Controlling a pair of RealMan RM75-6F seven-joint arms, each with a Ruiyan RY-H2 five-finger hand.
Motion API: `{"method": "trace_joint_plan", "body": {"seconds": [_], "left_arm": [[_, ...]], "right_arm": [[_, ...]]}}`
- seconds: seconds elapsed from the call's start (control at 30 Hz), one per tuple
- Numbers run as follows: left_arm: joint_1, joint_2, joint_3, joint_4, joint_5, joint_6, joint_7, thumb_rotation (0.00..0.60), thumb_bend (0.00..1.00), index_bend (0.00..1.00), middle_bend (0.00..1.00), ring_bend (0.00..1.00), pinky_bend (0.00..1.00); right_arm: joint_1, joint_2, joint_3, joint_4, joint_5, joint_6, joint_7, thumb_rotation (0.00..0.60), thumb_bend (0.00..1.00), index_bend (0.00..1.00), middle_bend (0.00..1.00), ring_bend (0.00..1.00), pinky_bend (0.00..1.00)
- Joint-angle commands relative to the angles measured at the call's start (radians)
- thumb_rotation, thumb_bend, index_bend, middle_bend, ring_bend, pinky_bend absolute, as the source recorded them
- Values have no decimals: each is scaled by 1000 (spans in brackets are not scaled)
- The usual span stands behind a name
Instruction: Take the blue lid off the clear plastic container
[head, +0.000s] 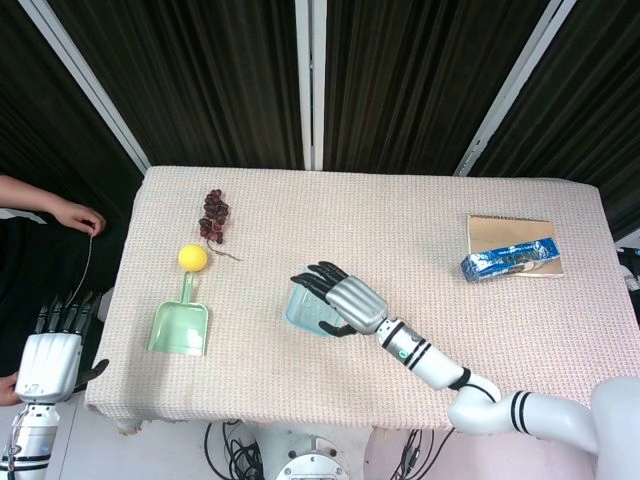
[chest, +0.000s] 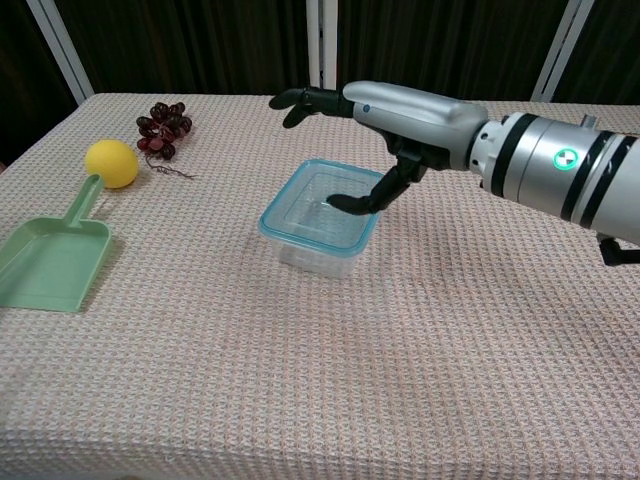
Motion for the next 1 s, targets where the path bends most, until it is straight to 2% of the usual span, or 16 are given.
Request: {"method": "trace_joint_plan", "body": {"seconds": [0.03,0.17,0.23,0.37,0.5,0.77,1.0], "left_arm": [[-1,-2,1,0,2,-2,3,600,41,80,81,0,45],[1,-5,2,0,2,1,8,600,41,79,81,0,45],[1,-5,2,0,-2,-1,6,600,41,80,81,0,45],[6,-5,6,1,-4,-1,9,600,41,80,81,0,45],[12,-8,7,8,-5,6,-2,600,42,80,81,0,45],[2,-13,4,21,-3,-6,-14,600,42,80,81,0,45],[-13,-17,0,25,7,-20,-12,600,42,80,81,0,45]], "right_arm": [[92,22,72,6,108,-119,-35,600,680,0,213,0,0],[194,0,124,65,261,-247,-123,600,798,0,227,0,0],[236,-11,132,96,322,-294,-153,600,838,0,231,0,0],[313,-36,117,161,432,-358,-222,600,842,0,239,0,0],[337,-43,82,183,512,-380,-247,600,842,0,245,0,0],[318,-11,22,175,545,-393,-218,600,842,0,248,0,0],[244,91,-32,62,543,-341,-188,600,835,0,254,0,0]]}}
